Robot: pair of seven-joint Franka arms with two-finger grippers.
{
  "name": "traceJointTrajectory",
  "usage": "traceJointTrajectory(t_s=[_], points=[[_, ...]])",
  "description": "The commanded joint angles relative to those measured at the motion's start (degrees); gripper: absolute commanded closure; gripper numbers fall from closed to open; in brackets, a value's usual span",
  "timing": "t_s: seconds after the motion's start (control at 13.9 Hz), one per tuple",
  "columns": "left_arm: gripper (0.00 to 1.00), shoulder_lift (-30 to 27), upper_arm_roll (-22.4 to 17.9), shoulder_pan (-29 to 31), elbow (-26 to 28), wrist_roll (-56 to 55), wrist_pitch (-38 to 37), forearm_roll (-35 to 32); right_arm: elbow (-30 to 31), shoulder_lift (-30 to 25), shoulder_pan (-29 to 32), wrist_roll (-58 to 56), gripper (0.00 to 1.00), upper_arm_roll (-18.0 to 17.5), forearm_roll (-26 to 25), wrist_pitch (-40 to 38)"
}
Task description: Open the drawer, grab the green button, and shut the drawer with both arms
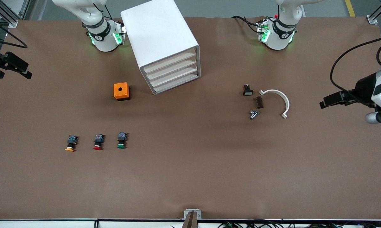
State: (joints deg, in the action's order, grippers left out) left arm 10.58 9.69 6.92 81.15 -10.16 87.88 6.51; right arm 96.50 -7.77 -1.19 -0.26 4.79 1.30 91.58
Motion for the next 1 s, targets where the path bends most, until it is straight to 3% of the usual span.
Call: traceJointTrajectory(t_s=[0.0, 0.14, 0.43, 0.72, 0.93], points=[[0.01, -5.65, -2.73, -3.29, 7.95, 1.55, 2.63, -2.11, 1.23, -1.37, 0.13, -0.17, 0.00, -0.04, 0.63, 0.53], [0.01, -8.46, -8.35, -8.21, 12.51, 1.63, 5.70, -2.11, 1.32, -1.29, 0.22, -0.17, 0.00, 0.04, 0.63, 0.35], [0.01, -11.28, -9.69, -10.51, 18.94, 1.63, 12.12, -2.11, 1.32, -1.29, 0.22, -0.17, 0.00, 0.04, 0.63, 0.09], [0.01, -11.72, -10.74, -11.31, 19.22, 1.63, 15.47, -2.11, 1.32, -1.37, 0.22, -0.17, 0.00, 0.04, 0.63, -0.26], [0.01, -11.81, -10.39, -10.78, 16.07, 1.55, 15.04, -2.11, 1.32, -1.29, 0.66, -0.26, 0.00, 0.13, 0.55, -0.09]])
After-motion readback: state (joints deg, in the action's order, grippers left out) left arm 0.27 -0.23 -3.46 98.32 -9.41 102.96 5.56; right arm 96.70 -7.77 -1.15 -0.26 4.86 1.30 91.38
